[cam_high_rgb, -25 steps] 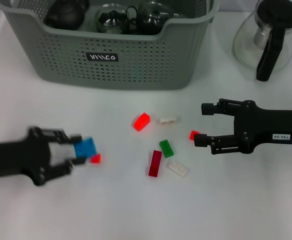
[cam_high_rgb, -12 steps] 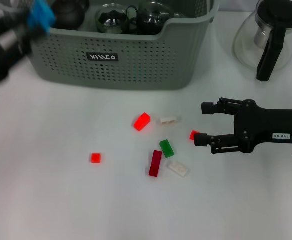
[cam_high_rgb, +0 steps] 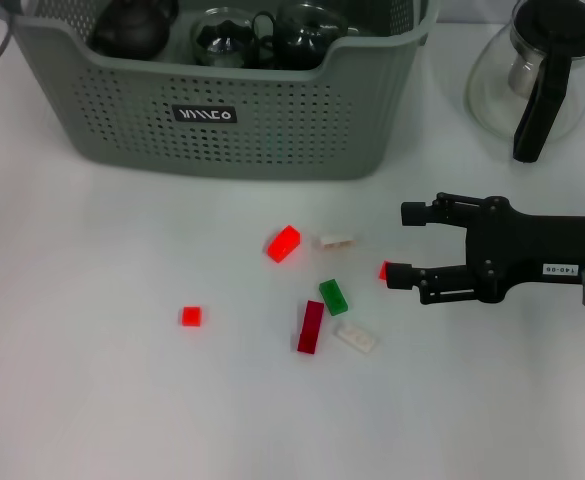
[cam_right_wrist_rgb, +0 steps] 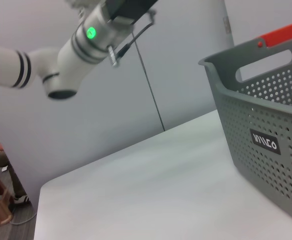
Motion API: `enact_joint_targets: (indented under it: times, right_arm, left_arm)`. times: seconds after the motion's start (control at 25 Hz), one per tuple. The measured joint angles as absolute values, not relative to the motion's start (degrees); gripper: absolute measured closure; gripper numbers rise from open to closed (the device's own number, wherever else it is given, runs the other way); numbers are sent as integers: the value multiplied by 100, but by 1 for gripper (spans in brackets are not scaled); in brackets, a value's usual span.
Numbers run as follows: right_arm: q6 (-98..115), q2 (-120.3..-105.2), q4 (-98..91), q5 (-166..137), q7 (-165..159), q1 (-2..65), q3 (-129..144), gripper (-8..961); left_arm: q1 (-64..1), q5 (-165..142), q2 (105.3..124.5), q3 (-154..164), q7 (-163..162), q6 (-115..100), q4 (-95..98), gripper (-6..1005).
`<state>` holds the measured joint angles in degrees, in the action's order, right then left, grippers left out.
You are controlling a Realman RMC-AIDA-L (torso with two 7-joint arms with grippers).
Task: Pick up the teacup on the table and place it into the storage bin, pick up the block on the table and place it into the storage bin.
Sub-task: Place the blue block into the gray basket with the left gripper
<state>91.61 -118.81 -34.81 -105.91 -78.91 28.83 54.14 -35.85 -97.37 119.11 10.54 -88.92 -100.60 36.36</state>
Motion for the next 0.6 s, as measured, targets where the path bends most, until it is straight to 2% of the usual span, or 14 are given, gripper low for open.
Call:
enact_joint_targets:
  times: [0.24, 0.44, 0.6]
  right_arm:
    - [9136, -11885, -3481, -10590, -7923, 2869, 5406, -2]
    - [9050, -11905, -3480, -10588, -7923, 2867, 5371, -1]
    - [9025, -11924, -3480, -10591, -7924, 2885, 5340, -1]
  left_arm:
    - [-3805, -10057, 11690, 2965, -9990, -8438, 4475, 591]
    - [-3868, -11370, 11820, 4149, -11257, -7114, 5459, 590]
    - [-4071, -12285, 11865, 4770, -11983, -6355, 5432, 589]
